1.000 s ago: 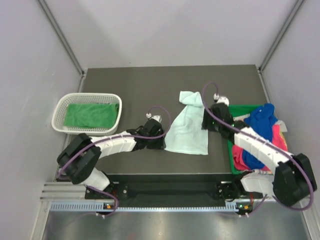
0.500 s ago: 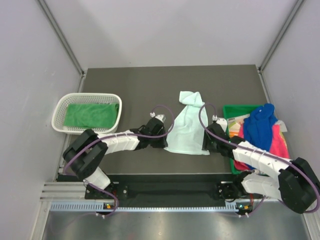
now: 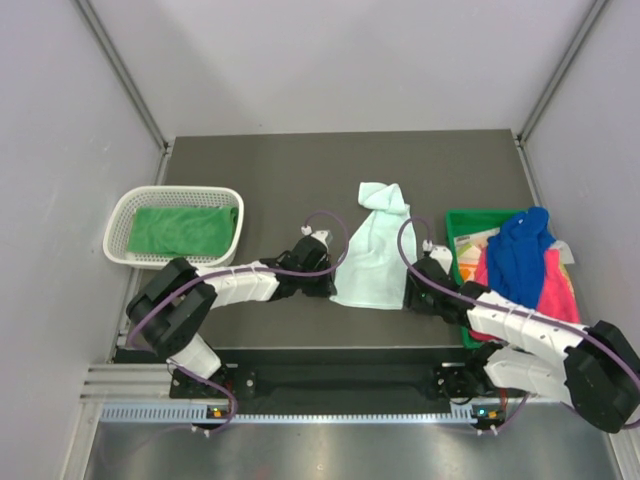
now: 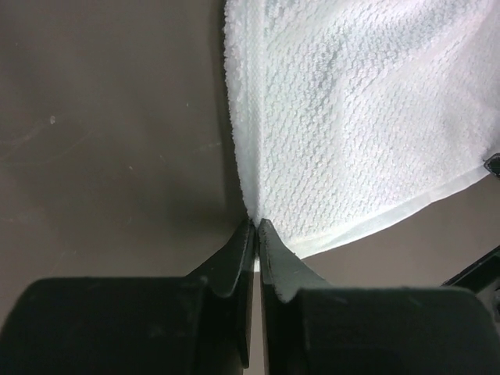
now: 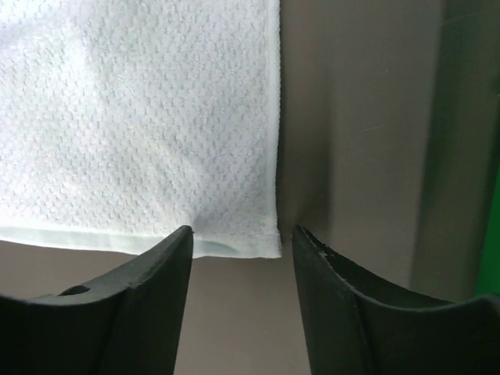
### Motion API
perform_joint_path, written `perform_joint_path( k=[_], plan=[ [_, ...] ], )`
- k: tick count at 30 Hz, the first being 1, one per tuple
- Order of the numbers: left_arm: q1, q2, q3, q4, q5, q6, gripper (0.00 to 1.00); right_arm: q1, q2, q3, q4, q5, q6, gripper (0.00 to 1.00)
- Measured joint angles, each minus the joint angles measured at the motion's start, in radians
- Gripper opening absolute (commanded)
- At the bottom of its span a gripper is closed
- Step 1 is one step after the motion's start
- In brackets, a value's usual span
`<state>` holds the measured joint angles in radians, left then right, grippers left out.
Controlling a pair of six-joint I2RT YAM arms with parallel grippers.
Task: Fold and stack the towels
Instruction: Flatten out the crumpled towel
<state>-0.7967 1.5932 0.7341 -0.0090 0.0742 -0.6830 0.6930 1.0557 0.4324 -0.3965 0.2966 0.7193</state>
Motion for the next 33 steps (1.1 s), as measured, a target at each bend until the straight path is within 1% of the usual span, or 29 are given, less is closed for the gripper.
perform_joint_path(
  k=[1,2,4,7,8,10,12,14,17,18,21,22,23,24,25,26,28,29,31,32,33],
  plan=[
    [0.0,0.0,-0.001,0.002,0.0,0.0,0.23,0.006,0.007,0.001,0.008,0.001,0.002,0.49],
    [0.0,0.0,-0.002,0.002,0.0,0.002,0.28,0.007,0.014,0.002,0.016,0.003,0.003,0.41],
    [0.0,-0.003,-0.003,0.009,0.007,-0.004,0.41,0.008,0.026,0.003,0.029,0.008,0.009,0.36],
    [-0.002,-0.014,-0.004,0.011,0.014,-0.003,0.47,0.01,0.037,0.006,0.035,0.009,0.015,0.24],
    [-0.002,-0.016,-0.005,0.011,0.016,-0.003,0.49,0.011,0.039,0.007,0.035,0.008,0.017,0.19],
    [-0.002,-0.018,-0.005,0.013,0.02,-0.002,0.5,0.011,0.04,0.007,0.034,0.005,0.019,0.14],
    [-0.002,-0.018,-0.005,0.013,0.023,-0.002,0.48,0.011,0.04,0.007,0.032,0.003,0.023,0.08],
    [-0.002,-0.018,-0.006,0.014,0.024,-0.002,0.47,0.012,0.039,0.007,0.028,0.0,0.024,0.06],
    [-0.001,-0.016,-0.01,0.017,0.027,-0.004,0.38,0.012,0.031,0.007,0.016,-0.003,0.023,0.06],
    [0.0,-0.013,-0.01,0.019,0.028,-0.005,0.33,0.012,0.028,0.007,0.01,-0.003,0.023,0.06],
    [0.0,-0.003,-0.014,0.031,0.046,-0.013,0.24,0.012,0.023,0.007,0.004,-0.003,0.023,0.06],
    [0.0,-0.001,-0.016,0.037,0.049,-0.016,0.18,0.012,0.023,0.008,0.003,-0.003,0.023,0.06],
    [0.0,0.0,-0.019,0.041,0.055,-0.021,0.15,0.012,0.021,0.008,0.001,-0.003,0.021,0.06],
    [0.0,0.001,-0.023,0.043,0.058,-0.024,0.1,0.012,0.018,0.008,-0.001,-0.003,0.021,0.06],
    [0.0,0.001,-0.026,0.047,0.065,-0.026,0.02,0.012,0.014,0.008,-0.004,-0.003,0.018,0.06],
    [0.0,0.001,-0.029,0.052,0.068,-0.028,0.0,0.012,0.012,0.009,-0.006,-0.003,0.016,0.08],
    [0.0,0.001,-0.031,0.056,0.075,-0.029,0.0,0.012,0.006,0.015,-0.017,-0.003,0.009,0.12],
    [0.0,0.0,-0.031,0.057,0.076,-0.029,0.0,0.012,0.003,0.018,-0.018,-0.003,0.006,0.18],
    [0.0,-0.005,-0.032,0.052,0.075,-0.029,0.0,0.012,-0.008,0.028,-0.024,-0.002,-0.005,0.23],
    [0.0,-0.009,-0.034,0.047,0.074,-0.029,0.0,0.012,-0.016,0.028,-0.023,-0.002,-0.01,0.28],
    [0.0,-0.014,-0.035,0.036,0.072,-0.029,0.0,0.012,-0.026,0.028,-0.024,-0.003,-0.013,0.29]
  ],
)
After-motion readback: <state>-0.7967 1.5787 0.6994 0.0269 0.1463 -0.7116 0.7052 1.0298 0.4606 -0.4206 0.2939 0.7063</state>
